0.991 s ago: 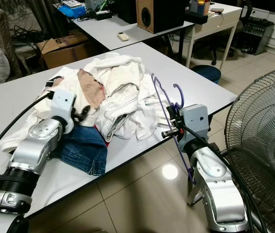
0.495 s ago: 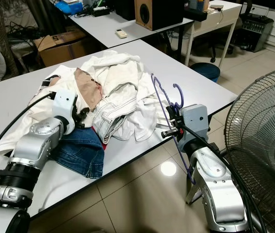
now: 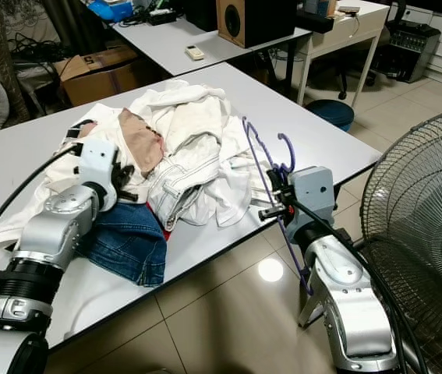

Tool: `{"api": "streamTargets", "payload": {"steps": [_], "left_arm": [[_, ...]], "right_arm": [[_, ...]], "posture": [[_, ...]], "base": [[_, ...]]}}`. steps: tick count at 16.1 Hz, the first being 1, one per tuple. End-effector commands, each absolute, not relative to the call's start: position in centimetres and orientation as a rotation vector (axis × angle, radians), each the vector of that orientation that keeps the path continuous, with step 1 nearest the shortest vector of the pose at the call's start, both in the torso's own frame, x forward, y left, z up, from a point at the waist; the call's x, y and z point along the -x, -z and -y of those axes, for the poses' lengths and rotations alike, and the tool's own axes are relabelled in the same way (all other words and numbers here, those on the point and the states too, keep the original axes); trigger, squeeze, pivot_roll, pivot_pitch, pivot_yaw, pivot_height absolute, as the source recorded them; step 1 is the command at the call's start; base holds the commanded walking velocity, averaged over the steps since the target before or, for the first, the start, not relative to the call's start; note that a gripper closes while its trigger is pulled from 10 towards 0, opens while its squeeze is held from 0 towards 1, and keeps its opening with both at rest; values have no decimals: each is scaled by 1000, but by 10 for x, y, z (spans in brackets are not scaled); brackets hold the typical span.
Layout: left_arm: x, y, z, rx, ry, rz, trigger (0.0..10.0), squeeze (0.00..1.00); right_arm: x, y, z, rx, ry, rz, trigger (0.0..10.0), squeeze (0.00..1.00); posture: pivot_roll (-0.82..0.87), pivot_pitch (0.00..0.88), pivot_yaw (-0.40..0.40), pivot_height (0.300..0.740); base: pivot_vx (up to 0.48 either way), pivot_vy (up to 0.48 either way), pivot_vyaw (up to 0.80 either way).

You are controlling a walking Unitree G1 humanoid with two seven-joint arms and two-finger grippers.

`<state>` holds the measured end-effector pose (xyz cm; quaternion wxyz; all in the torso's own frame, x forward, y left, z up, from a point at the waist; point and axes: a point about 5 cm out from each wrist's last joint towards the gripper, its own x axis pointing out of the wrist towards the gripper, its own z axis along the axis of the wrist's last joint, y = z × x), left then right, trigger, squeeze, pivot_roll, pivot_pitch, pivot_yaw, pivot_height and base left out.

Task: Hang hanger

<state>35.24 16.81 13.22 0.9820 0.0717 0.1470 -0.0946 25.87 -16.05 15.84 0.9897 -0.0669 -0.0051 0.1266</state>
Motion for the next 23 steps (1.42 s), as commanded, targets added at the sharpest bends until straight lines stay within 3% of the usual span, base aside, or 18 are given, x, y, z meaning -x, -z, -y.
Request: {"api": "streamTargets", "payload": {"steps": [1,5,9,13,17,20,23], "left_arm": [[-355,-140,-171,-129,192,-266,0,0],[-356,-146,-173,-78,193,-221,0,0],[-354,-205,-171,232,461,8,0,0],[-352,-236,-197,505,418,91,0,0],[-338,-244,-194,469,497,31,0,0],[-334,-263,-194,615,513,86,0,0],[-334,-263,-194,615,513,86,0,0]], "right_arm": [[-262,-165,156,143,-262,47,10000,0],[-263,-165,156,142,-261,50,10000,0],[-263,-164,155,137,-256,55,10000,0],[-263,-163,154,126,-254,57,10000,0],[-263,-163,152,122,-255,61,10000,0],[-263,-163,153,116,-251,62,10000,0],[-263,-163,153,116,-251,62,10000,0]], "posture": [[-168,0,112,740],[-166,0,114,740],[-159,0,119,740],[-159,0,119,740],[-144,0,125,740],[-142,0,122,740],[-142,0,122,740]], "base": [[0,0,0],[0,0,0],[0,0,0],[0,0,0],[0,0,0],[0,0,0],[0,0,0]]}}
